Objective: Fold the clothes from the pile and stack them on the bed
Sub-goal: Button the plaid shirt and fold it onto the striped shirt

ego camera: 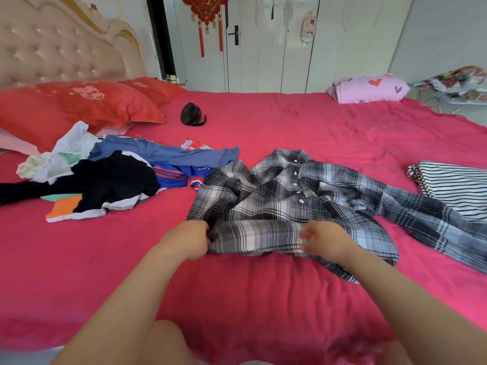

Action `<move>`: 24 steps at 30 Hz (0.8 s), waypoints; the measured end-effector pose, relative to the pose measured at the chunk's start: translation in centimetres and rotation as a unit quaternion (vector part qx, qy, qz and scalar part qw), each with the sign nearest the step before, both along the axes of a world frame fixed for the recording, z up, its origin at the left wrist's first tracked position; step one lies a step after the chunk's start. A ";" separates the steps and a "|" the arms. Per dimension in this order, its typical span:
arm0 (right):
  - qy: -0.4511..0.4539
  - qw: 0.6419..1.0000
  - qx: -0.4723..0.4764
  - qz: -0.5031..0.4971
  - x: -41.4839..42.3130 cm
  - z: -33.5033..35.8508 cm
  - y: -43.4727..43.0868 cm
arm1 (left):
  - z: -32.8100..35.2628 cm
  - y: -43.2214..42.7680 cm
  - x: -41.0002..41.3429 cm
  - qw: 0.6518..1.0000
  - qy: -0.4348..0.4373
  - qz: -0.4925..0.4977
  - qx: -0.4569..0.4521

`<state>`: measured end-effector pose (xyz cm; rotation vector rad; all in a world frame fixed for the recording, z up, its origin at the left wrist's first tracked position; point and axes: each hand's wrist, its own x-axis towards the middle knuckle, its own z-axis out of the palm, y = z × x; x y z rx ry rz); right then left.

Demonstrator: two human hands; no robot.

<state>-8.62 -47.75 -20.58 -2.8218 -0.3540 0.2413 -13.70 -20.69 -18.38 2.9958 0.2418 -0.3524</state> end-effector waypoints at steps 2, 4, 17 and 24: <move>0.002 1.000 0.018 -0.005 -0.5 -1.5 -0.4 | -1.2 -0.7 0.2 0.997 -0.044 -0.039 -0.039; -0.005 0.999 0.048 -0.006 -0.9 -2.9 -0.3 | -2.0 -2.4 0.2 0.981 -0.108 -0.127 -0.101; -0.054 0.997 0.016 -0.049 0.7 -6.0 -1.3 | -5.8 -5.2 3.1 0.962 -0.224 0.003 -0.159; -0.033 0.992 -0.105 -0.063 1.1 -4.3 -7.4 | -2.0 -4.0 6.0 0.938 -0.281 -0.026 -0.202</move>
